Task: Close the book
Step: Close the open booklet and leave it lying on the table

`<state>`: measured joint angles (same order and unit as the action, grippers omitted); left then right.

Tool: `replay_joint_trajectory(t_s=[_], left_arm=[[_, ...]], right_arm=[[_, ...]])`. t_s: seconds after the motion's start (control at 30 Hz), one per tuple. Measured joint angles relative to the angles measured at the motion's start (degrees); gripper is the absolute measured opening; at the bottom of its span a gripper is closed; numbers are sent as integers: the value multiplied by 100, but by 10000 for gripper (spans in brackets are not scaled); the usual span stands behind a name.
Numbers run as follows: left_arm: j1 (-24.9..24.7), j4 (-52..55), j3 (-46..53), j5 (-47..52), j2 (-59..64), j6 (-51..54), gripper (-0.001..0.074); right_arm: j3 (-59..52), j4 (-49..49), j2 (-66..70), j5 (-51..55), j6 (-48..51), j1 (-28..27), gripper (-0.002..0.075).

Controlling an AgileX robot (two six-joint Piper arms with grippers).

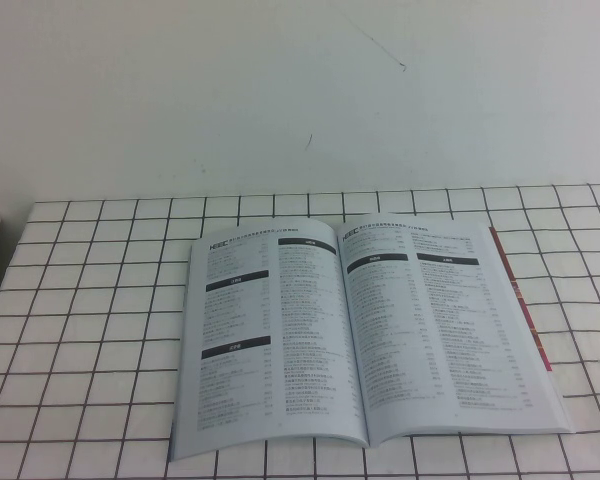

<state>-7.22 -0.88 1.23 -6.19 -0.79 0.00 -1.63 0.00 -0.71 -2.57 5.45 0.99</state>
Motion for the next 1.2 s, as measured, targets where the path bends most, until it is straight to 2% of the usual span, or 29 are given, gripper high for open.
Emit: replay_joint_trajectory(t_s=[0.23, 0.4, 0.5, 0.63, 0.77, 0.97, 1.2], left_arm=[[0, 0, 0, -2598, 0, 30, -4], [0, 12, 0, -3610, 0, 30, -4], [0, -52, 0, -3864, 0, 30, -4], [0, -403, 0, -3705, 0, -52, -4], [0, -947, -177, -2559, 0, 0, -4], [9, -1294, -1495, -753, 102, 1053, -4], [9, -1484, -3175, 1576, 1754, 1277, -4]], right_arm=[[0, 0, 0, -2970, 0, 0, -3], [0, 38, 0, -4616, 44, 0, -3], [0, 441, 0, -4928, 82, 0, -3], [0, 931, 0, -4865, 152, 0, -3], [185, 1014, 0, -4151, 245, 0, -3], [1750, 1075, 138, -938, 380, 0, -3], [3585, 1092, 1908, 1507, 418, 0, -3]])
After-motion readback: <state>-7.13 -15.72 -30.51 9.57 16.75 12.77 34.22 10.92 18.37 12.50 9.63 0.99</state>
